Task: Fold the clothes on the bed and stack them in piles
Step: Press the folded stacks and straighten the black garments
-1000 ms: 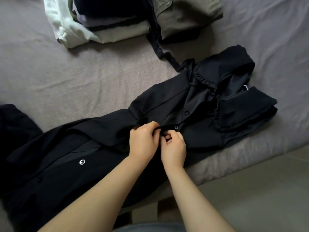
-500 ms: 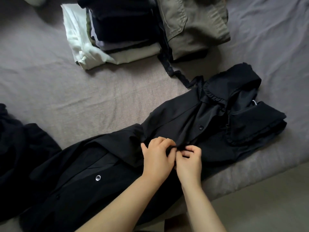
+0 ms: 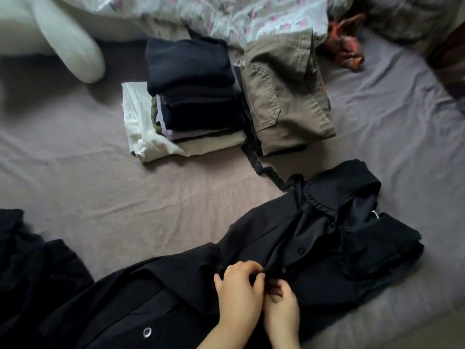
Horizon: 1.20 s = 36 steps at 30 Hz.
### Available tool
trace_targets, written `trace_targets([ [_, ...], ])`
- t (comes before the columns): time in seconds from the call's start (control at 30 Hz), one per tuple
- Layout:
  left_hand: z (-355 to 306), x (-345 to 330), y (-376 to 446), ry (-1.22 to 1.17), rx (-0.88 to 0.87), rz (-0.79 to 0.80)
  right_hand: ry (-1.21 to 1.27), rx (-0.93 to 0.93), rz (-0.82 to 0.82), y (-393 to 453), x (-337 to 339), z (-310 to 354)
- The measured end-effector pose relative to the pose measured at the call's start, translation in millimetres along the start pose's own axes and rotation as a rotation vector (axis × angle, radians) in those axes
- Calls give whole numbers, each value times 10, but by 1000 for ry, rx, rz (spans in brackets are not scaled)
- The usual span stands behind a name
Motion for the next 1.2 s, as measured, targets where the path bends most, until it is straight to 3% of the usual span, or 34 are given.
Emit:
trace_targets([
  [0.2,9,26,56,46,26,12,-103,30,-82,37,-94,55],
  [0.5,-110,66,46,92,-72,4,558,-181,177,-183,77,226],
  [0.7,-180,185,19,266,-339,-202,556,-133,126,-309,50,349],
  [0.8,-224,245,26,329,-398,-213,592,-102,83,-352,50,423],
  [1.07,-283,290,15,316,-437,-113,731,-159,149,-500,110,505],
  [1.2,-318,320,-20,342,-430,-97,747,-174,90,-545,121,525],
])
Point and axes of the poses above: each hand's wrist, its own y-axis towards the middle knuckle, its own x-axis out of the back of the hand, z = x × y, the point moved 4 cm from there along y, towards the middle knuckle, and after that the axes turned 6 degrees about -x, right-handed, at the moved point
